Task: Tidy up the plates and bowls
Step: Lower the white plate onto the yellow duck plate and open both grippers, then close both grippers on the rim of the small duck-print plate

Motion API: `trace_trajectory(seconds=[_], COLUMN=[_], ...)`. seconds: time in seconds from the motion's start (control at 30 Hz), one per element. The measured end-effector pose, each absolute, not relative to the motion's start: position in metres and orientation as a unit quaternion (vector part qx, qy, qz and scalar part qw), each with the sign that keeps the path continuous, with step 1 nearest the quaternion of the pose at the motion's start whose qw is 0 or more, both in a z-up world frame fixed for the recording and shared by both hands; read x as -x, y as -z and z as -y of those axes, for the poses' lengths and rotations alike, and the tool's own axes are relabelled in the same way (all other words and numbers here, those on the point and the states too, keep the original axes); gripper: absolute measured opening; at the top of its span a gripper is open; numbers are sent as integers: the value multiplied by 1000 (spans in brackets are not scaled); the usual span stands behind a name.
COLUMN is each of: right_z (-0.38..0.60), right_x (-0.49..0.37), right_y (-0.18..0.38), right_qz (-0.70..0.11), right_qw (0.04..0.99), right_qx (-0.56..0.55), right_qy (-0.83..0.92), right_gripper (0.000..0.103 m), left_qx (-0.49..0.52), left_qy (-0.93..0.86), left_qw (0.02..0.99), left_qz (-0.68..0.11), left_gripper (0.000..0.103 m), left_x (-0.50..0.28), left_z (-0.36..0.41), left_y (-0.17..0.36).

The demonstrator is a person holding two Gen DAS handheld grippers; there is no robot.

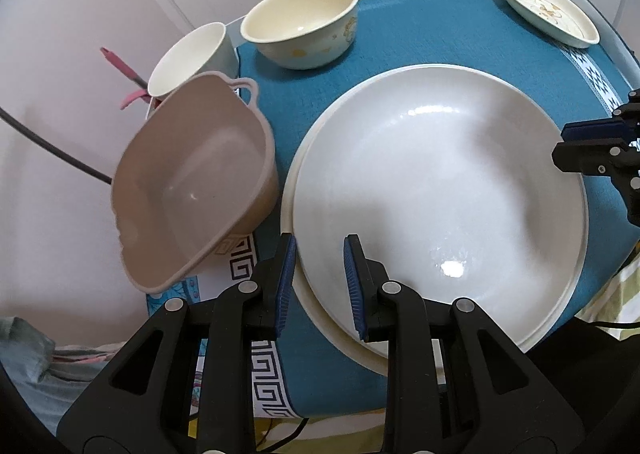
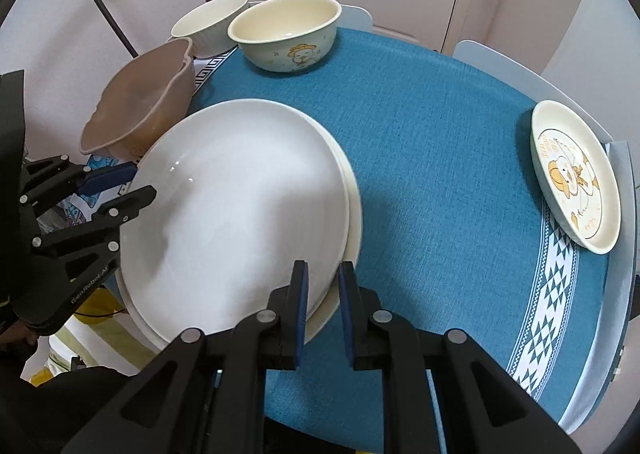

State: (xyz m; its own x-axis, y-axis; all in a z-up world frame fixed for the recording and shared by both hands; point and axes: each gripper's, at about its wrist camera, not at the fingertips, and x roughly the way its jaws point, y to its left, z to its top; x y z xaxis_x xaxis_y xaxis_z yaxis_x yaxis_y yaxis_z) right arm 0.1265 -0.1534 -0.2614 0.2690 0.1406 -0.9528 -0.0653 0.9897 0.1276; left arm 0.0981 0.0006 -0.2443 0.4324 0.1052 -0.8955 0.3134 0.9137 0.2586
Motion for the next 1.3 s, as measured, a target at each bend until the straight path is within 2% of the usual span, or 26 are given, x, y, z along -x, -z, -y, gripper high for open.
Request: trace_trajectory(seconds=[0.33, 0.5, 0.57, 0.6, 0.63, 0.67, 0.7, 0.73, 0.77, 0.8, 0.93, 1.13, 1.3], right_z=[154, 165, 172, 175, 178, 182, 186, 191, 196, 202, 229, 294, 347], right_x=[-124, -122, -123, -124, -124, -124, -122, -121, -118, -115, -102, -67, -70], right_y=[259, 230, 215, 209, 203, 198, 193, 188, 182, 177, 158, 124, 137], right_qz=[-596, -569, -557, -551, -546, -540, -532, -523, -511, -500, -478, -398, -430], right_qw=[799, 816, 823, 826, 830, 834, 839, 844, 850, 856, 867, 895, 862], right_qx=[-42, -76, -90, -95, -98, -100, -103, -109, -117, -125, -134, -159, -203], right_qy=[-63, -64, -65, -64, -62, -56, -49, -43, -37, -30, 23, 119, 177], right_gripper=[14, 14, 14, 14, 15, 20, 40, 75, 90, 99, 99, 100, 100], left_qx=[-188, -161, -144, -136, -129, -116, -112, -111, -113, -114, -103, -78, -110], left_qy=[66, 67, 64, 62, 60, 65, 70, 74, 79, 86, 145, 270, 312], left_qw=[819, 831, 843, 850, 858, 875, 881, 884, 885, 886, 886, 860, 837], left_qz=[-537, -529, -514, -505, -493, -466, -454, -448, -444, -441, -427, -425, -437], left_gripper=[22, 23, 43, 78, 103, 103, 103, 103, 103, 103, 103, 103, 103], left_x=[-102, -105, -108, -109, -110, -109, -110, -113, -118, -123, -152, -210, -256], left_z=[-1, -2, -2, -1, -1, 0, 2, 5, 12, 16, 48, 123, 199], left_y=[242, 211, 190, 182, 174, 160, 152, 147, 141, 137, 119, 98, 119])
